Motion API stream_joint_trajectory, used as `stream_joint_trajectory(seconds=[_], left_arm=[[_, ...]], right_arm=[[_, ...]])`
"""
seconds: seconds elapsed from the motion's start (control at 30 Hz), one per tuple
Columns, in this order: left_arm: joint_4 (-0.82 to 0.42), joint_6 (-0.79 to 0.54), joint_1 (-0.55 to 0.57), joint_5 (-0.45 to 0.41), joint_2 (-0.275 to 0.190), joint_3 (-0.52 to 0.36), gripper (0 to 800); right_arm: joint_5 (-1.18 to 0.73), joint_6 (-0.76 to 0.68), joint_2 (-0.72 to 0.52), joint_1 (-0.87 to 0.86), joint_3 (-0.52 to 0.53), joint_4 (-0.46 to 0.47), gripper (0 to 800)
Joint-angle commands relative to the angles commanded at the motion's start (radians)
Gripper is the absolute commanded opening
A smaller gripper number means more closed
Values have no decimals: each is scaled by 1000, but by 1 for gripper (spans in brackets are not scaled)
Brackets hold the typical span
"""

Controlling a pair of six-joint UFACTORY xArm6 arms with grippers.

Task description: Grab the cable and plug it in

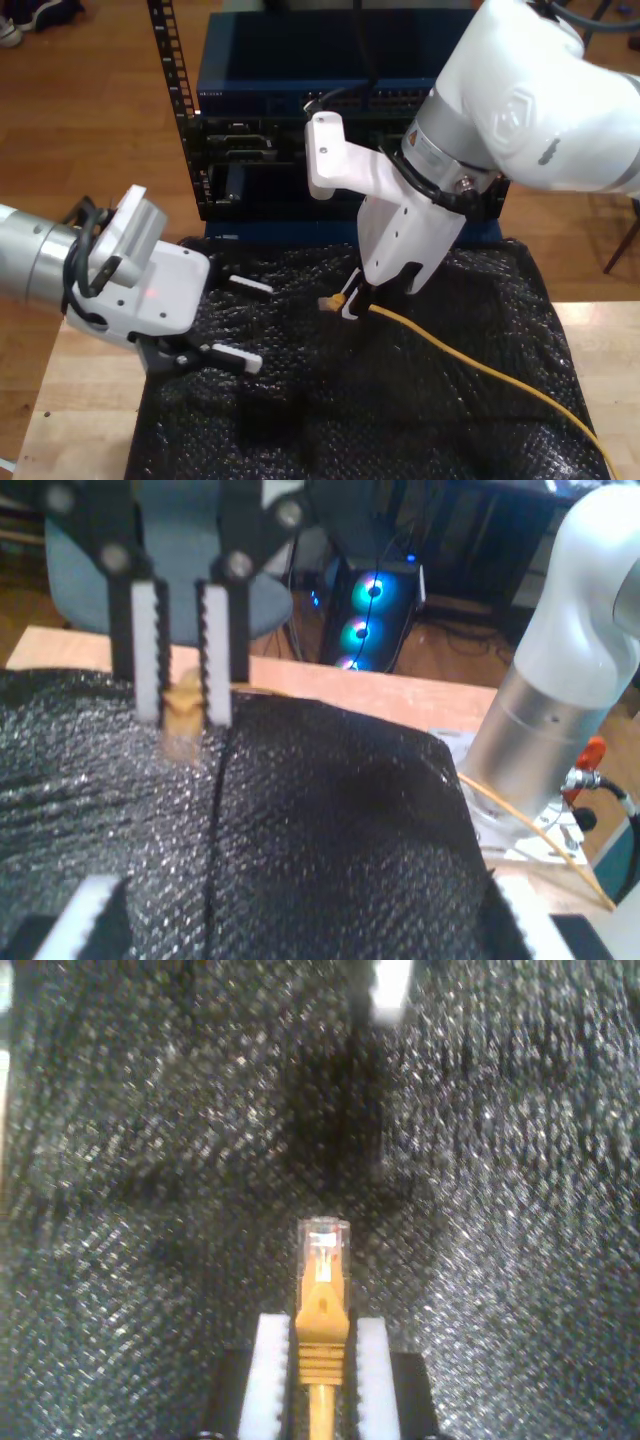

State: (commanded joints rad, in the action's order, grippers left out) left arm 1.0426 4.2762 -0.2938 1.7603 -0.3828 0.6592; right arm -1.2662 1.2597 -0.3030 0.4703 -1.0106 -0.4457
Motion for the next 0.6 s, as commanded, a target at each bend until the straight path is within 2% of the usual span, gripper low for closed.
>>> stream_joint_trajectory(seconds=[0.37,0.6], left_arm=[[69,14,46,-9,2,0,799],[91,9,48,-11,3,0,799]], right_arm=[[-8,2,-32,5,0,-5,8],[-17,32,-32,5,-2,-84,7]])
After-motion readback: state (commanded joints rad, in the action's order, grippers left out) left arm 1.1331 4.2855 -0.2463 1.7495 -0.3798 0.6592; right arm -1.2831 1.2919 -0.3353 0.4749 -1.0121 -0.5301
